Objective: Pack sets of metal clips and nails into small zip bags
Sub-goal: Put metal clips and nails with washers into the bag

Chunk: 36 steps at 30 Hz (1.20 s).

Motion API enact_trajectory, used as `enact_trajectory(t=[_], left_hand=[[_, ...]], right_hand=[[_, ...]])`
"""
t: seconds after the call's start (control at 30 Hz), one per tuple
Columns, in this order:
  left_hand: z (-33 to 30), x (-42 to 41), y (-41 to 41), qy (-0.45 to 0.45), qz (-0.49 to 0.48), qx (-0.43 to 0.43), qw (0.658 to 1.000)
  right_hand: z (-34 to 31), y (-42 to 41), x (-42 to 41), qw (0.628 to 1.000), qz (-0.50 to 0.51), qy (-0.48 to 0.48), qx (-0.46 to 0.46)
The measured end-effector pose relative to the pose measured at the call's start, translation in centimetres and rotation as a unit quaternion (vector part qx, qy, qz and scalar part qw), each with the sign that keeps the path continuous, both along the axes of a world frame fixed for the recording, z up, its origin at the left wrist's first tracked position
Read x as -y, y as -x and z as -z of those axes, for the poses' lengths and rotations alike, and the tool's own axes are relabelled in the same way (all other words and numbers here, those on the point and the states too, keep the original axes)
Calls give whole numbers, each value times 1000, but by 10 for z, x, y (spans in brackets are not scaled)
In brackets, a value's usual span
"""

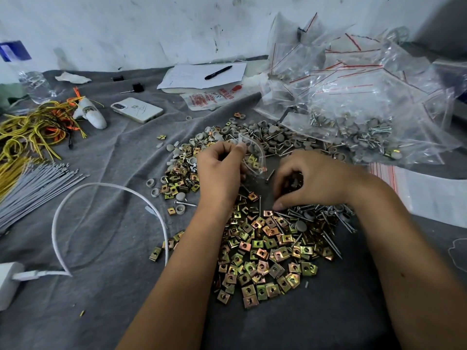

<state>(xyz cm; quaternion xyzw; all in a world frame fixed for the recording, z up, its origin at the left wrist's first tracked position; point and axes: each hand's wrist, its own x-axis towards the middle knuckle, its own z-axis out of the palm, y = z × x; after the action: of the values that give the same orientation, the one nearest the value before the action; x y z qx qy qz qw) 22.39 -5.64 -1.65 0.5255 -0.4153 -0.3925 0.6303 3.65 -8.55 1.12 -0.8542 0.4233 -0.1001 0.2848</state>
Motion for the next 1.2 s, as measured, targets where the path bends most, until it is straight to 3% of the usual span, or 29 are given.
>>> enact_trajectory(t=[0.2,0.3,0.37,0.43,0.67,0.8,0.9,1.07,1.2], left_hand=[[0,0,1,0,-3,-1,1000],[0,0,1,4,-1,6,1000],[0,-1,2,13,2,23,1000],[0,-2,5,22,10,42,999],[3,-2,9,41,30,80,996],[3,-1,8,39,19,79,996],[4,-1,6,35,10,64,997],[4,0,4,25,1,35,999],[3,0,4,24,1,27,999]], right_hand=[[2,0,1,1000,-1,12,-12],[0,-1,2,988,49,87,118],[-2,-2,2,957,82,130,244],[-1,-5,1,933,88,150,315],[5,-20,-1,936,66,231,256],[4,-17,-3,919,77,208,327],[0,-8,-1,926,95,240,274],[4,10,10,985,58,161,4],[5,10,9,995,42,75,-46]])
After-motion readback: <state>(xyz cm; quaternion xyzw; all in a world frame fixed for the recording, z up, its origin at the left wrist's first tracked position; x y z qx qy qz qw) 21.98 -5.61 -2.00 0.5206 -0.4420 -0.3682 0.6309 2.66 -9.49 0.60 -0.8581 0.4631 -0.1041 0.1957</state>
